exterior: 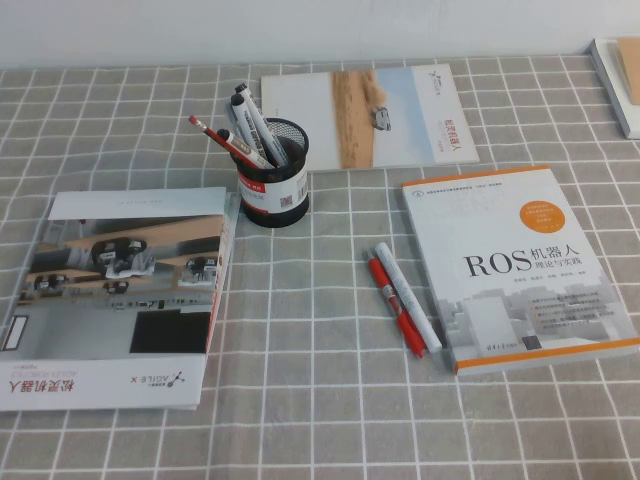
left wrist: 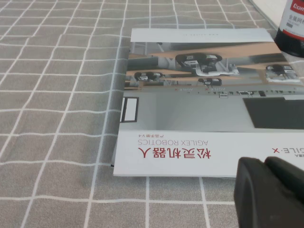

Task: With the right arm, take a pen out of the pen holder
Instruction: 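Take a marker out of the pen holder and lay it on the table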

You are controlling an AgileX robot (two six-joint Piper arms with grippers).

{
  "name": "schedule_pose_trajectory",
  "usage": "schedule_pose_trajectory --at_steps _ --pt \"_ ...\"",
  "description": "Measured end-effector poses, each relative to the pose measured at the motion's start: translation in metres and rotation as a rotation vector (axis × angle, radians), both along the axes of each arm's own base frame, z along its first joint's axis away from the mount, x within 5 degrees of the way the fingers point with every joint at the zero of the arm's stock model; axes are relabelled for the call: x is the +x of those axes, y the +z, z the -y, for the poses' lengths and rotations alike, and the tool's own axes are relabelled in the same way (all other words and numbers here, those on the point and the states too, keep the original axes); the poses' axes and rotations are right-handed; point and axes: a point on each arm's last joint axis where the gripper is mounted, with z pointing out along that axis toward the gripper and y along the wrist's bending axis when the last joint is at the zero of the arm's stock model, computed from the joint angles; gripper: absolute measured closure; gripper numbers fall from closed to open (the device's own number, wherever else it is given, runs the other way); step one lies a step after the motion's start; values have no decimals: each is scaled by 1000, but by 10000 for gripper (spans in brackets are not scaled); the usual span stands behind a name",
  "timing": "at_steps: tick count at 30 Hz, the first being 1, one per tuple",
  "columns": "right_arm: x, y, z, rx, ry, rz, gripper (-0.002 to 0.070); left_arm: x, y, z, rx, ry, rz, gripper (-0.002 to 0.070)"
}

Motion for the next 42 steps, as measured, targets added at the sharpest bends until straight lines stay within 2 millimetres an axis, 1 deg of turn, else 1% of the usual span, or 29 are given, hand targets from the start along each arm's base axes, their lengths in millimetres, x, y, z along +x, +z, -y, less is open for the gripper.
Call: schedule_pose_trajectory --at_steps 5,8,16,22,29,34,37,39,42 --pt "0 1 -3 78 5 -4 688 0 0 0 0 0 0 680" --pt "0 3 -4 154 6 9 688 0 0 0 0 0 0 680" --pt "3 20 -5 560 -49 140 689 0 0 0 0 0 0 680" --pt "3 24 -5 736 -70 155 688 0 0 0 0 0 0 680" --pt "3 25 -5 766 -73 156 689 0 0 0 0 0 0 680" --pt "3 25 -5 713 -63 163 689 0 0 0 0 0 0 680" --pt "3 24 -7 694 -38 138 688 0 0 0 0 0 0 680" --pt "1 27 -10 690 -10 124 689 0 0 0 0 0 0 680" --pt "1 41 -15 666 40 74 689 0 0 0 0 0 0 680"
